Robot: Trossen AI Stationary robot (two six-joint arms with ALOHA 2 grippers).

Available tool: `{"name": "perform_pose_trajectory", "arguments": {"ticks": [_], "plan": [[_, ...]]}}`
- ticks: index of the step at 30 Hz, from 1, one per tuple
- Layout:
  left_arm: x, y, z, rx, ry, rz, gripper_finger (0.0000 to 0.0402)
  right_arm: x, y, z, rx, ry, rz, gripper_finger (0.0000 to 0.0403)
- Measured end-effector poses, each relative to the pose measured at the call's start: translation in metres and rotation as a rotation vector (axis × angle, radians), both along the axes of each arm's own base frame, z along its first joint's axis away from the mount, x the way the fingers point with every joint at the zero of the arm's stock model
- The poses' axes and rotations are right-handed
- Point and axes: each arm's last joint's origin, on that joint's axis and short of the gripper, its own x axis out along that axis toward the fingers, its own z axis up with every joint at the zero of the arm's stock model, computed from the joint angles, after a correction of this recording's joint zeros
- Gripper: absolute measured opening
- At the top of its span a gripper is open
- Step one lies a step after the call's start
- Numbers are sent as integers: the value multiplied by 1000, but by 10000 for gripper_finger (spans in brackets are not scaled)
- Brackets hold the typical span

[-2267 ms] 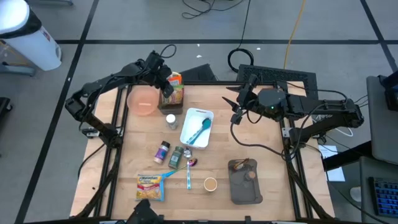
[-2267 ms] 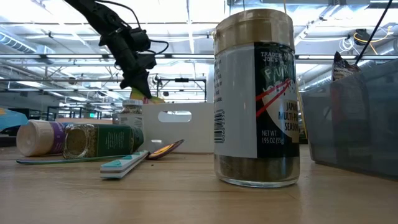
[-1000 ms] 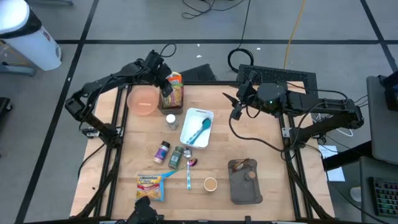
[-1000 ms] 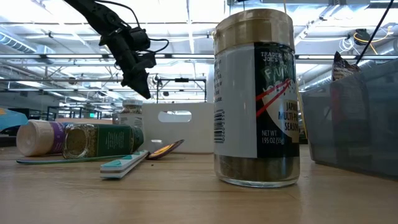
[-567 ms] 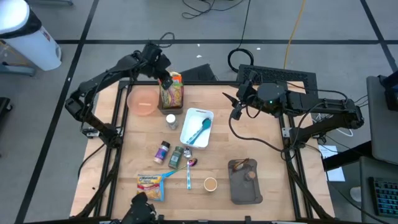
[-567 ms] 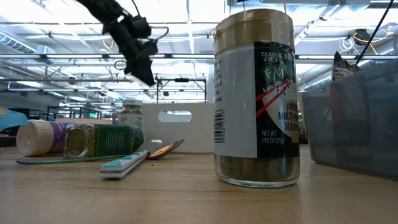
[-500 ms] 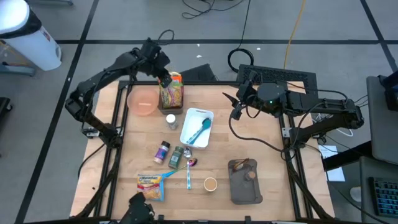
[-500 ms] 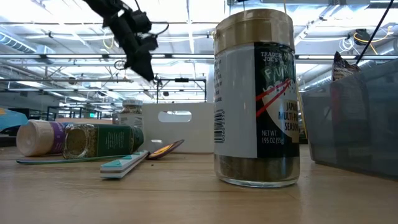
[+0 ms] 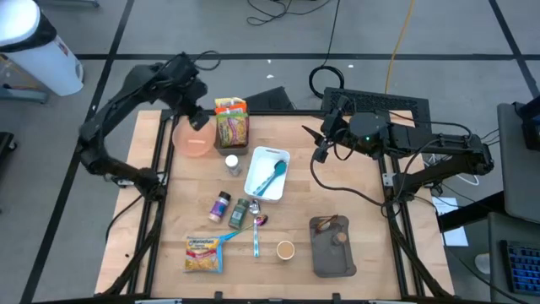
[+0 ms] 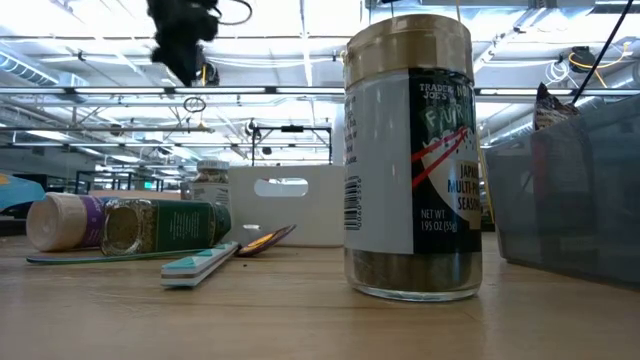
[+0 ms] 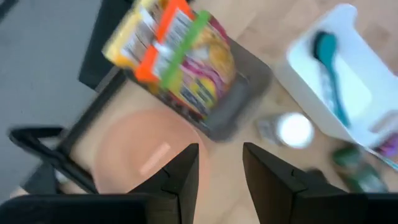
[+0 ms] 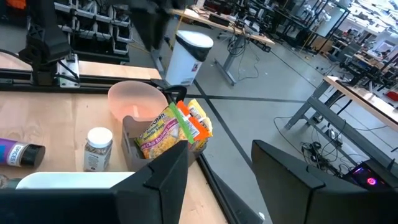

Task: Pick & Place Food Item
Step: Put the black seasoning bottle into the bottom black bin

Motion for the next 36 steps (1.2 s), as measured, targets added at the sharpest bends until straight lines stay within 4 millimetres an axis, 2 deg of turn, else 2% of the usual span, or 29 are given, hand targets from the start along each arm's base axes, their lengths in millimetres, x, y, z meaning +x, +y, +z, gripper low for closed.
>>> {"name": "perform_pose_trajectory", "arguments": {"ticks": [6, 12, 17, 22, 29, 33, 36], "plan": [[-16, -49, 10, 23, -126, 14, 134, 5, 0, -12, 30, -36, -9, 169], [-27, -89, -4, -8, -302, 54, 134, 15, 0, -37, 126, -196, -24, 169], [-39, -116, -29, -95, -379, 62, 134, 19, 4, -51, 178, -351, -7, 169], [-38, -136, -64, -180, -442, 36, 134, 19, 10, -60, 212, -453, 17, 169], [-17, -158, -123, -303, -529, -3, 134, 19, 18, -66, 270, -511, 45, 169], [-5, -169, -141, -317, -596, -56, 134, 19, 22, -66, 274, -510, 61, 169], [-3, -175, -146, -290, -610, -69, 134, 19, 23, -66, 275, -509, 66, 169]]}}
